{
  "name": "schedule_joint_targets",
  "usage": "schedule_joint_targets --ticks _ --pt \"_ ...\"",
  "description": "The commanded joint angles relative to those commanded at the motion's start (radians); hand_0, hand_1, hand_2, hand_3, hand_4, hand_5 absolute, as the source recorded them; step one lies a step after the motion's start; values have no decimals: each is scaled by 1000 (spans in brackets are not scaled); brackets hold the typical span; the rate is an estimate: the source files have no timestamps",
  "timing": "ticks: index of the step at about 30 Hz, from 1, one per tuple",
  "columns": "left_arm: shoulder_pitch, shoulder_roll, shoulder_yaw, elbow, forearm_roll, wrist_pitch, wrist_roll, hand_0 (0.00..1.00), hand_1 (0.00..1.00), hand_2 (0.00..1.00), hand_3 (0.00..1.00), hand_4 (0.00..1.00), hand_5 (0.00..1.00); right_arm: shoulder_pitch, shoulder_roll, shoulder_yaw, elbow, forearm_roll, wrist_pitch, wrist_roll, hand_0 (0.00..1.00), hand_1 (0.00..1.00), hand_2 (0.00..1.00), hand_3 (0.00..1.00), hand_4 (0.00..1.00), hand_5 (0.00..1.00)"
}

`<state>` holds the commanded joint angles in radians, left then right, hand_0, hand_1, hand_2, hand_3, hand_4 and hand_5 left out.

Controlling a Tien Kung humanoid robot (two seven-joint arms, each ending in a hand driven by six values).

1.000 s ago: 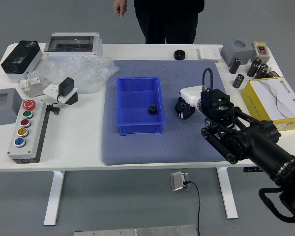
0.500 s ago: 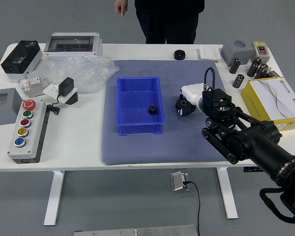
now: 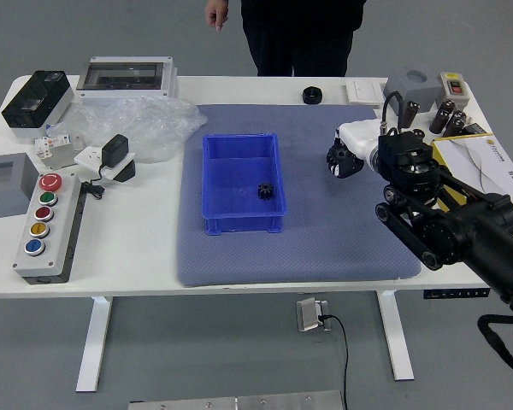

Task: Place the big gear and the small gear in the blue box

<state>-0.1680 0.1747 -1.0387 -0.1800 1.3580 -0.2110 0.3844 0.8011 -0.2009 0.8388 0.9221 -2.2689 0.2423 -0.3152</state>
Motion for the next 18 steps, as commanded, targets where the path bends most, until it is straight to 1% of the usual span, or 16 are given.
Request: schedule_joint_targets --ticks 3,5,10,15,18 --pt "0 4 -1 0 -1 0 0 828 786 776 756 660 357 9 -29 4 55 0 10 -7 558 453 501 598 422 304" --pt "0 6 -2 0 -1 0 0 828 786 776 756 660 357 14 -41 3 91 0 16 -10 558 455 499 598 424 303" --pt "2 10 -3 0 -1 0 1 828 786 776 756 660 357 21 -51 4 191 0 26 -19 558 455 499 598 424 303" --pt "4 9 -6 0 2 -1 1 828 786 776 753 660 357 27 -24 14 294 0 27 -22 557 455 498 598 428 305" --pt "6 9 -7 0 6 -2 2 828 785 776 754 660 357 31 15 16 338 0 24 -20 556 455 498 598 431 303"
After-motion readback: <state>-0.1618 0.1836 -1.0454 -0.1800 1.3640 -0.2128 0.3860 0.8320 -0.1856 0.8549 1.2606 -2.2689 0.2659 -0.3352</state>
